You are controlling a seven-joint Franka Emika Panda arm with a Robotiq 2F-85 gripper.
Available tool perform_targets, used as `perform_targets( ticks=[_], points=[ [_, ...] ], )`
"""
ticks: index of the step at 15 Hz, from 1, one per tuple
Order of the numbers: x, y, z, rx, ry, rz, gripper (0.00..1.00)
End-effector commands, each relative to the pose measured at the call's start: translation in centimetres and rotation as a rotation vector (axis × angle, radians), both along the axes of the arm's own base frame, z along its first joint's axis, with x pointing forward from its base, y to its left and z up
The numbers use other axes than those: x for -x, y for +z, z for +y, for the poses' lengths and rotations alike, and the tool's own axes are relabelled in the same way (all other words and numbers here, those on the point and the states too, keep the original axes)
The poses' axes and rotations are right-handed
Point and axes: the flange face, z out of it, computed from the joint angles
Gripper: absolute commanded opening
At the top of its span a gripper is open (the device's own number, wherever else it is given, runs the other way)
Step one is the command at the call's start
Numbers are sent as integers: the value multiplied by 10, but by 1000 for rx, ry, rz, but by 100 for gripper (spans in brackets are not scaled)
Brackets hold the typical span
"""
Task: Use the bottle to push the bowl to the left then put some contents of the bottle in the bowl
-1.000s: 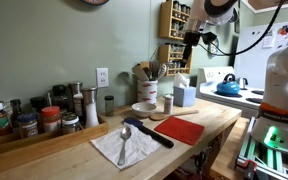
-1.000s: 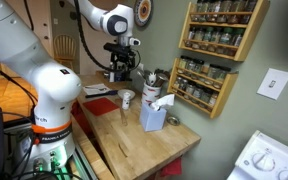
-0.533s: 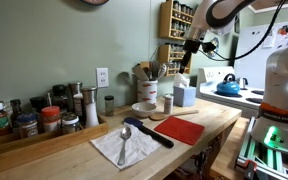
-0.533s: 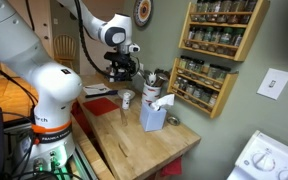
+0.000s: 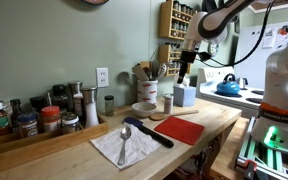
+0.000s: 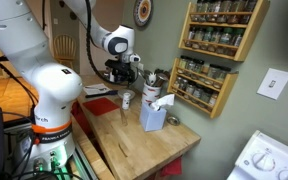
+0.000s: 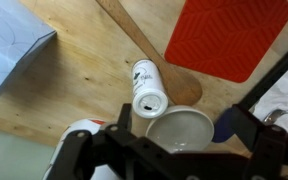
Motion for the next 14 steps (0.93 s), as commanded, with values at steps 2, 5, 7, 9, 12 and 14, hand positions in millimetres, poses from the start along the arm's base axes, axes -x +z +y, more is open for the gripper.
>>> perform_targets(
  ticks=[2, 5, 7, 9, 12, 14],
  points=[
    [-1, -36, 20, 16, -21, 70, 100],
    [1, -34, 18, 30, -9, 78, 100],
    [1, -41, 23, 38, -14, 95, 100],
    [0, -43, 24, 39, -15, 98, 100],
    [-3, -48, 27, 37, -9, 101, 100],
    [-6, -59, 30, 39, -22, 87, 100]
  ],
)
